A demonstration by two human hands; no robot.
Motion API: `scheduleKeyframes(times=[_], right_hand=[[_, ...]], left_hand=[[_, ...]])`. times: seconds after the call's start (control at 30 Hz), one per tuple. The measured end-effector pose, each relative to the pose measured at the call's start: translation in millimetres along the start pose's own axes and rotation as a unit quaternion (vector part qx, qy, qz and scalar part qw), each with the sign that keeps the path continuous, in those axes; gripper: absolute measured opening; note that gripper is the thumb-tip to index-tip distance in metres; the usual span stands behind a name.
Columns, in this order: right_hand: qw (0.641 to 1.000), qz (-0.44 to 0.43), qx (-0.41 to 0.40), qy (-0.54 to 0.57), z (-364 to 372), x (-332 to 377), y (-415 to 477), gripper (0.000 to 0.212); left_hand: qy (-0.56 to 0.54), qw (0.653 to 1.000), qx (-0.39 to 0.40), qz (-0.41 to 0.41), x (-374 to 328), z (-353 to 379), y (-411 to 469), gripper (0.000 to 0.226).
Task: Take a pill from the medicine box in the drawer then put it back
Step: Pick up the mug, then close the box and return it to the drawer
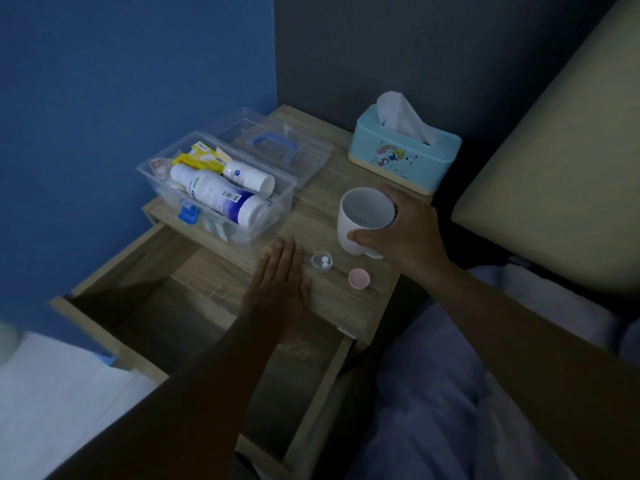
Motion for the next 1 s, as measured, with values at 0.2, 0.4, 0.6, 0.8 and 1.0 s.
scheduleKeyframes(times=[0.2,0.4,0.6,0.8,1.0], right_hand=[[1.0,0.015,0.02,-0.002,1,-1,6,0.091],[0.996,-0.066,0.026,-0.047,7,33,24,0.092],[0.998,-0.034,0.039,-0.048,55,75,90,0.055],[0.983,0.171,0.056,-0.03,100,70,136,0.051],[0.949,0.239,0.011,0.202,108,56,143,0.043]], left_hand=[[0.01,1.0,-0.01,-0.004,0,1,0,0.064],[0.006,1.0,-0.017,-0.009,0,1,-1,0.063],[-0.015,1.0,-0.021,-0.014,-1,0,-1,0.064],[-0.052,0.998,-0.042,-0.019,-1,3,-1,0.064],[-0.071,0.996,-0.048,-0.021,0,9,0,0.064]])
Point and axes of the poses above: each hand's wrist, its own y-axis towards the middle knuckle, its own z-axis out of the palm, x = y × z, the point moved 2 cm from there along y, towards the middle knuckle, and after that the axes turned 8 degrees about y, right-handed, at the moved point
